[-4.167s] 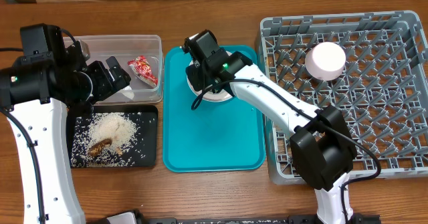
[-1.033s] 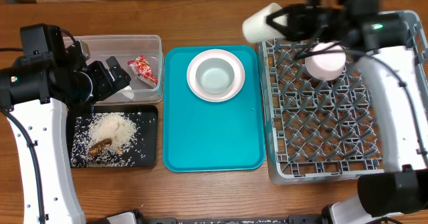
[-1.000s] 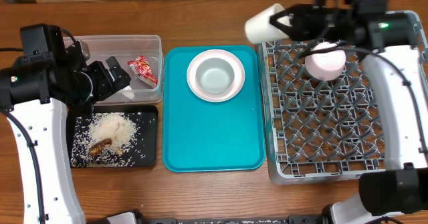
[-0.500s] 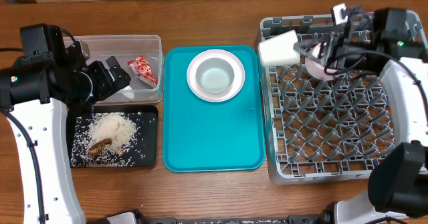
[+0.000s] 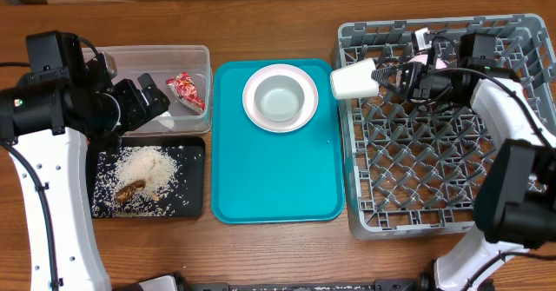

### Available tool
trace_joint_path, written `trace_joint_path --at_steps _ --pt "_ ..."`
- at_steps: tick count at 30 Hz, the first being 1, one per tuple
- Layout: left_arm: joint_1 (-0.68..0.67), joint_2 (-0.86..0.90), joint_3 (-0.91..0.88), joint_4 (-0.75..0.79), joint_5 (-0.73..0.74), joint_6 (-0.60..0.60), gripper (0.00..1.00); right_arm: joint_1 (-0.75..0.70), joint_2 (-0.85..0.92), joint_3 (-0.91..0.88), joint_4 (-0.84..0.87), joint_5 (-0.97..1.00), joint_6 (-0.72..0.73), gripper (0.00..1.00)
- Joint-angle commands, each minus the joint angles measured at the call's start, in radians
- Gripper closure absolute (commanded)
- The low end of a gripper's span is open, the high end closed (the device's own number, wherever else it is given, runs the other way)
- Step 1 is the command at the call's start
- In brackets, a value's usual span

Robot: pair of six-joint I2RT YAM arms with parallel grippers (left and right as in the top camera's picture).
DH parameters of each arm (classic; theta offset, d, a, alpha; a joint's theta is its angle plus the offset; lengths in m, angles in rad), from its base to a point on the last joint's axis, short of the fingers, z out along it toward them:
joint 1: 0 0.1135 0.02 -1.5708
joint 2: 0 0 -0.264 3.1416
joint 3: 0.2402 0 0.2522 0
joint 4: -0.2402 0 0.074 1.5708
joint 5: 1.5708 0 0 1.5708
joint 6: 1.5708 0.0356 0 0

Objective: Sort waste into correct bins and load items into the dishwasher
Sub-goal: 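Lower the white cup into the dish rack and open the right gripper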

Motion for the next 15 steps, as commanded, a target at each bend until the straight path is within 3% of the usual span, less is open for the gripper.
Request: trace_joint_path --at_steps 1,4,15 --pt "-0.003 -0.006 0.01 0.001 0.008 -0.003 0.0 -0.003 0.05 -0.006 0.009 -0.043 0.001 0.96" --pt "-0.003 -0.006 0.01 0.001 0.008 -0.003 0.0 -0.003 0.074 -0.006 0.003 -0.032 0.002 0.96" --pt "-0.003 -0.006 0.01 0.001 0.008 -0.003 0.0 -0.003 0.079 -0.006 -0.122 0.294 0.003 0.96"
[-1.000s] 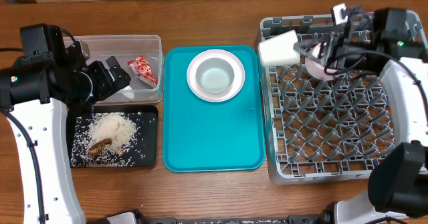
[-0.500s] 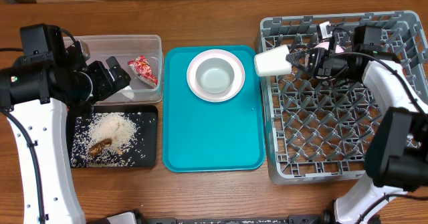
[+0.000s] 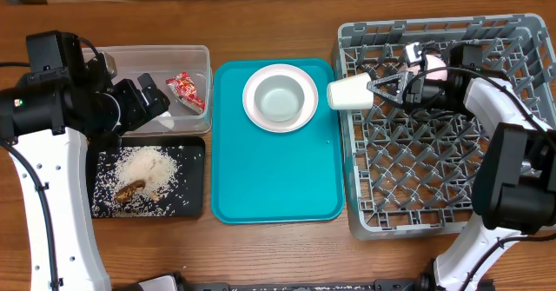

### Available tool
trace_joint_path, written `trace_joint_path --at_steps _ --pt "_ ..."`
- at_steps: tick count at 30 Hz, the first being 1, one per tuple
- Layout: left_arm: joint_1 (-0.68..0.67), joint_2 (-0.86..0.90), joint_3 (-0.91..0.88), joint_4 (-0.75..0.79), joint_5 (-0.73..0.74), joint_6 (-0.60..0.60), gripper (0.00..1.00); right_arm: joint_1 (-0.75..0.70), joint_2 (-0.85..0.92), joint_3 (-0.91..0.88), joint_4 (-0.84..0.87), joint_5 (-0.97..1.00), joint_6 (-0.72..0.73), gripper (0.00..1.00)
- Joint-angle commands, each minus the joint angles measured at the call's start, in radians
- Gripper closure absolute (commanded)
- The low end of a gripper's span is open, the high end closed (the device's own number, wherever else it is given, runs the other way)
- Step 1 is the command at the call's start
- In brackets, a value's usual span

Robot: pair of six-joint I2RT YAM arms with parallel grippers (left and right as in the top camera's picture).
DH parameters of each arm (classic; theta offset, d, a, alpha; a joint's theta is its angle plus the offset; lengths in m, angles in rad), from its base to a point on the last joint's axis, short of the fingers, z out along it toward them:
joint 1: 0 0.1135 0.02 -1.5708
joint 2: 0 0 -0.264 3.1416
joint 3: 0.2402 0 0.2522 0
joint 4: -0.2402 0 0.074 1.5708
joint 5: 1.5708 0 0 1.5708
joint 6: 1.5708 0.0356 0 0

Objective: Sort waste into correct bins and load items into the dishwasher
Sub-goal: 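Lower the white cup into the dish rack and open the right gripper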

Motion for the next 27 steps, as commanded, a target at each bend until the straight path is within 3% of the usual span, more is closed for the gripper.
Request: trace_joint_path --at_steps 1,12,27 --pt "-0.003 -0.006 0.01 0.001 0.008 -0.003 0.0 -0.001 0.006 -0.005 -0.024 0.215 -0.001 0.96" --pt "-0.003 -0.006 0.01 0.001 0.008 -0.003 0.0 -0.001 0.005 -0.005 -0.097 0.383 0.001 0.96" --pt "-0.003 -0.006 0.01 0.001 0.008 -0.003 0.0 -0.071 0.005 -0.005 -0.159 0.408 0.0 0.96"
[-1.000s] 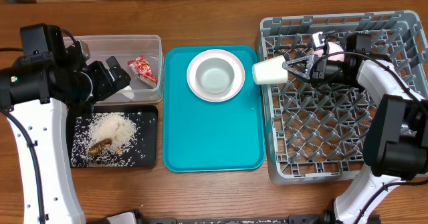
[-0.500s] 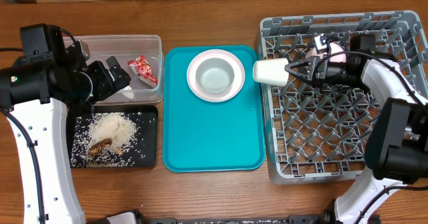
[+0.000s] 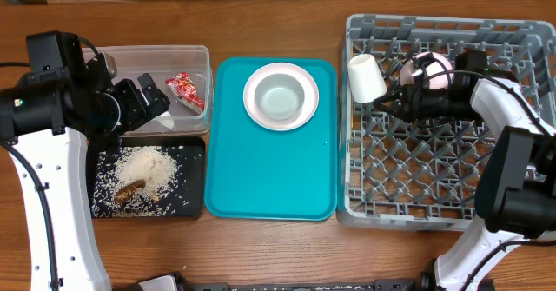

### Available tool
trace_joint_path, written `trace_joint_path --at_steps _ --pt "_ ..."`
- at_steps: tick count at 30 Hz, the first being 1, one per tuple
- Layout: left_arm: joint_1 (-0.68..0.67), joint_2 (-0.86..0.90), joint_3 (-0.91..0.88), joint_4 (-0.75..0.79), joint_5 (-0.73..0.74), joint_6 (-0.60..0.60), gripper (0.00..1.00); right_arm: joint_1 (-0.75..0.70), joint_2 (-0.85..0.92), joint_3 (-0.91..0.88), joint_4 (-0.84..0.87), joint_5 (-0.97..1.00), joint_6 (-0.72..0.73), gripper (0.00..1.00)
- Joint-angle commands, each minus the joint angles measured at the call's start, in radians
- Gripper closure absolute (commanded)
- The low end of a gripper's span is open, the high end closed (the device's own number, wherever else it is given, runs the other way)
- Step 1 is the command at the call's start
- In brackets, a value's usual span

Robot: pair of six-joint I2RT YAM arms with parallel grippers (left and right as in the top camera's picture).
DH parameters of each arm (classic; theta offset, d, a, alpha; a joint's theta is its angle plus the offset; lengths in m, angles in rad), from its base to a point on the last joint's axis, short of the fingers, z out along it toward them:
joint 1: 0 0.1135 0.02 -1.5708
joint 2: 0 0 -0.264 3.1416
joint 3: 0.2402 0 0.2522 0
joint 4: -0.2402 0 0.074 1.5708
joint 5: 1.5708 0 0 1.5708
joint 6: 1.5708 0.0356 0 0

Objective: Sort waste into correct bins and load items into the dishwasher
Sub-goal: 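Lower the white cup into the dish rack and open the right gripper, then move the right gripper left back over the white bowl on the teal tray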

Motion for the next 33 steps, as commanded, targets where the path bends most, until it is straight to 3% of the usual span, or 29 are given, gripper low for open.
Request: trace_joint_path --at_steps 1,13,21,23,25,26,28,33 --pt "-0.003 -0.006 0.01 0.001 0.008 -0.003 0.0 -0.042 0.021 -0.007 -0.006 0.084 -0.002 0.96" --pt "-0.003 -0.006 0.01 0.001 0.008 -0.003 0.0 -0.066 -0.06 0.015 -0.055 0.115 -0.003 0.96" --pt "-0.003 -0.006 0.01 0.001 0.008 -0.003 0.0 0.032 -0.214 0.129 -0.142 0.403 0.094 0.94" --pt "-0.003 -0.006 0.01 0.001 0.008 -0.003 0.0 0.1 -0.249 0.132 -0.134 0.517 0.139 0.88" --pt "-0.003 -0.006 0.01 0.001 0.008 -0.003 0.0 0.183 -0.268 0.132 -0.13 0.646 0.185 0.75" --pt "-0.003 -0.006 0.01 0.001 0.008 -0.003 0.0 0.243 -0.27 0.132 -0.135 0.724 0.205 0.62" --pt "-0.003 -0.006 0.01 0.001 0.008 -0.003 0.0 0.326 -0.267 0.126 -0.139 0.819 0.231 0.47" --pt "-0.003 -0.006 0.01 0.001 0.008 -0.003 0.0 0.49 -0.258 0.093 -0.118 1.042 0.327 0.37"
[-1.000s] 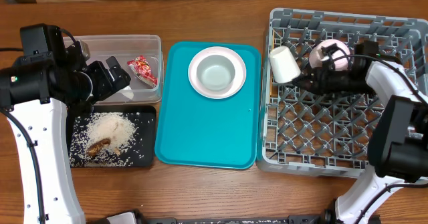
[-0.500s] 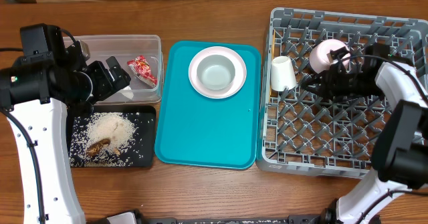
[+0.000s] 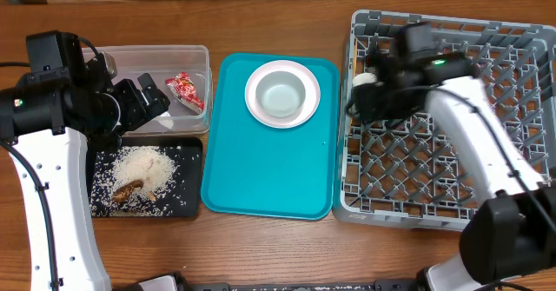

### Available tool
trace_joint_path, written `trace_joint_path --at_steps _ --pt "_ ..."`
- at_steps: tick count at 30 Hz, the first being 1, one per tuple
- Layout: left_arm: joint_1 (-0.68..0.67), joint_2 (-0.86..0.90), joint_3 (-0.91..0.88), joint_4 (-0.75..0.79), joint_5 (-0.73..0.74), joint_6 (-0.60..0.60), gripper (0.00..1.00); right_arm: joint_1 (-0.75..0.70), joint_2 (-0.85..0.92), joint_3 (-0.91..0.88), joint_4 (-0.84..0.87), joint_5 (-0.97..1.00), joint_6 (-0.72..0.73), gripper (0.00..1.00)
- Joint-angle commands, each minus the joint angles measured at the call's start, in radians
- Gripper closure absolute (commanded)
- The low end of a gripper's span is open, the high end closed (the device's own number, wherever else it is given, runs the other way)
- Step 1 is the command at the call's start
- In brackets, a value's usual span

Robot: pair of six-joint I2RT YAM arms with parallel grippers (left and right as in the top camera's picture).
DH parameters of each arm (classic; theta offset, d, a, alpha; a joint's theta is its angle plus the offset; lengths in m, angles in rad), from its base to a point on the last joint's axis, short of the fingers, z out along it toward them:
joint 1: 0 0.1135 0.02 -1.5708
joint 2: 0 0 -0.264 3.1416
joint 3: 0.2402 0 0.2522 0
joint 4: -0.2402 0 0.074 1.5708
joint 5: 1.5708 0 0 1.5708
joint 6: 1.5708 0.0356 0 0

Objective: Sort waste into correct bins and load items into the dishwasher
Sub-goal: 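Move the right gripper left back over the white bowl on the teal tray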

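Note:
A white bowl (image 3: pixel 282 94) sits at the back of the teal tray (image 3: pixel 261 178). My right gripper (image 3: pixel 375 98) hangs over the back left part of the grey dishwasher rack (image 3: pixel 434 204). Its fingers are hidden under the wrist, so whether they grip is unclear. Only a sliver of the white cup (image 3: pixel 364 80) shows beside it. My left gripper (image 3: pixel 149 98) hovers open and empty over the clear bin (image 3: pixel 148 58), which holds a red wrapper (image 3: pixel 184 89).
A black tray (image 3: pixel 191 206) in front of the clear bin holds spilled rice (image 3: pixel 146 165) and a brown food scrap (image 3: pixel 130 189). Bare wooden table runs along the back and front edges.
My right arm, which reached into the rack from the right, now sits over the rack's back left part and covers most of the cup. The teal tray has shifted slightly left. The left arm is unchanged.
My right gripper first held the white cup on its side over the rack's left rim, and half a second later still there. Then the cup stood in the rack's back left corner, with the rack shifted. Now the right wrist covers that corner.

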Motion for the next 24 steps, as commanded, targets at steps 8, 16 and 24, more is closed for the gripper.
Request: trace_joint_path --at_steps 8,16,24 --pt "-0.003 -0.006 0.01 0.001 0.008 -0.003 0.0 0.147 0.002 -0.081 0.077 0.346 0.157 0.37" --pt "-0.003 -0.006 0.01 0.001 0.008 -0.003 0.0 0.145 0.003 -0.137 0.163 0.242 0.156 0.54" --pt "-0.003 -0.006 0.01 0.001 0.008 -0.003 0.0 0.144 0.004 -0.189 0.169 0.225 0.156 0.72"
